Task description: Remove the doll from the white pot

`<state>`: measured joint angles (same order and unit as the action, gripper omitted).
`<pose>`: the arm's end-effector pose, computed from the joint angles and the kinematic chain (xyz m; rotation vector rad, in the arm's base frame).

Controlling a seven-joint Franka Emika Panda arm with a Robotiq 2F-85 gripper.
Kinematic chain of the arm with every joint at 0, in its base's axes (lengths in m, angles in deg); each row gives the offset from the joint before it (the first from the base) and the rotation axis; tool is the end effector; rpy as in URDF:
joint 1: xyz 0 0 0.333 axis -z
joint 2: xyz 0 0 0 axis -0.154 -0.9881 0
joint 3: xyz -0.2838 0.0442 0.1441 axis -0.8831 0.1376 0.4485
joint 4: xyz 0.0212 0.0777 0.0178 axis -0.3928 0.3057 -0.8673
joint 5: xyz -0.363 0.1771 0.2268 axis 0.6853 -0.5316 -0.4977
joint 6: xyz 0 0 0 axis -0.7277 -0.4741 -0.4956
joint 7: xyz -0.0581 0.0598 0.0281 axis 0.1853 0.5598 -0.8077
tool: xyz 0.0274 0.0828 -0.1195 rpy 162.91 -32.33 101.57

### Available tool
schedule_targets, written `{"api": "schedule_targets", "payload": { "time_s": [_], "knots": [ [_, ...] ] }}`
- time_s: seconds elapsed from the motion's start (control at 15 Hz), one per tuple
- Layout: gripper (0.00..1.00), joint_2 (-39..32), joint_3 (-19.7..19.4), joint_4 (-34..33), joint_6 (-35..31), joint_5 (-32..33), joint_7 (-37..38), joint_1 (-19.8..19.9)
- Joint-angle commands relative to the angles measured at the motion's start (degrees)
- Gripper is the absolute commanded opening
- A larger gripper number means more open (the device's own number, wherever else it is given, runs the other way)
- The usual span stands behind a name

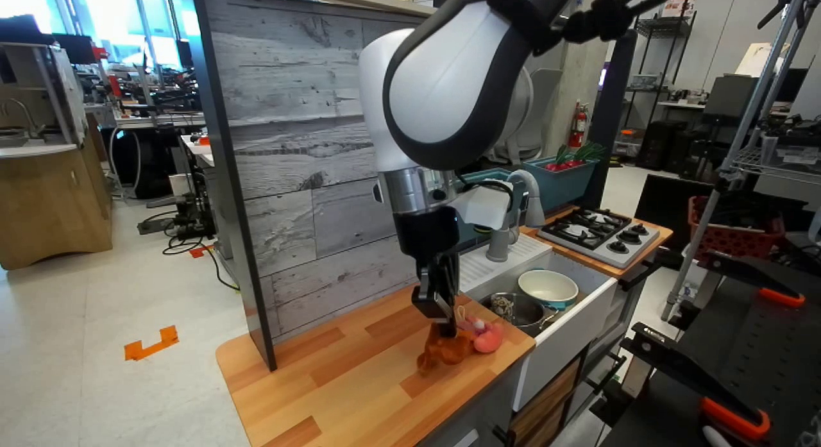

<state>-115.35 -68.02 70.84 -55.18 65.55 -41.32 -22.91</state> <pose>0.6108 0.2441 -0.0416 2.9221 0.9756 -0.4266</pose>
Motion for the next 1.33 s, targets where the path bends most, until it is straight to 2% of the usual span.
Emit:
{"api": "schedule_targets", "payload": {
  "time_s": [0.0,0.07,0.13,0.47,0.6,0.8,1.27],
  "knots": [
    [0.0,-1.7,-0.5,-0.6,-2.5,1.1,0.3,-0.6],
    [0.26,-1.9,-0.6,-0.3,-3.5,1.4,0.2,-0.7],
    [0.27,-2.1,-0.5,-0.1,-4.5,1.6,0.0,-0.6],
    [0.62,-1.9,-0.8,1.7,-7.2,2.7,-0.5,-0.5],
    [0.77,0.6,-0.5,4.2,-6.2,2.9,-0.5,-0.5],
    [0.98,4.4,-2.4,8.2,-5.7,2.8,3.7,-1.1],
    [1.0,15.9,-2.9,23.9,-12.8,-1.8,11.0,3.1]
  ]
}}
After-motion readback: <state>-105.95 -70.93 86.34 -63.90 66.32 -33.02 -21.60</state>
